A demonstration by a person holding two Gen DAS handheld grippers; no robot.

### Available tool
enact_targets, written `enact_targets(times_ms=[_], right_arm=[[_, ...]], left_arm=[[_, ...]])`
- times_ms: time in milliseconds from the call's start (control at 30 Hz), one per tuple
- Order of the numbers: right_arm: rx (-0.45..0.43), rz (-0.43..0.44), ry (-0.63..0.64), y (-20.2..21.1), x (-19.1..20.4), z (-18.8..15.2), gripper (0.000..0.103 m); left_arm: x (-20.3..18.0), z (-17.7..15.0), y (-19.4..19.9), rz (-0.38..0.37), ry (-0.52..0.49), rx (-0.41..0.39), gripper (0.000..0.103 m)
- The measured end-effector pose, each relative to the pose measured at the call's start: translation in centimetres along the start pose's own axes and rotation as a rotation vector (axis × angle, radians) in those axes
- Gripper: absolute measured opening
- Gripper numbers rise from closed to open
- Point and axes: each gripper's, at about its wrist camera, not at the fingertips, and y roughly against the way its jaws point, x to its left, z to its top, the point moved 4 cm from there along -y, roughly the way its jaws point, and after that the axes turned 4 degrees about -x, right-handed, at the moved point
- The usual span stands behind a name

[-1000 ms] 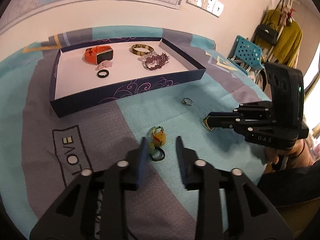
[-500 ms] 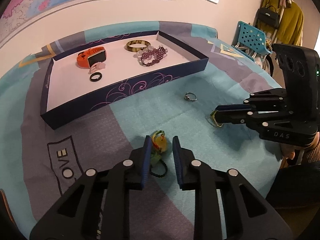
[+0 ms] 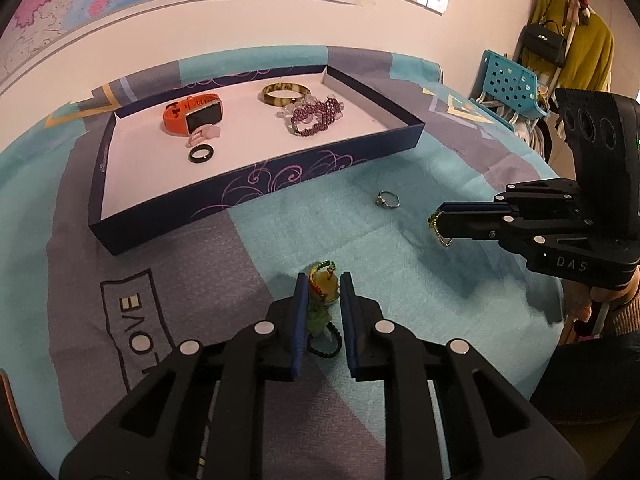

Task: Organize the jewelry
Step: 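Lift and carry the pendant and gold chain into the box tray with both tools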

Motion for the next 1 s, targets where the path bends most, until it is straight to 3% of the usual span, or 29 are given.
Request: enact_targets(times_ms=[1000], right_arm=[[-0.080, -0.008, 0.033, -0.1, -0.5, 5.0, 0.004]], left_arm=[[1.3, 3.9, 2.7, 0.011, 0.028, -0.120, 0.016]])
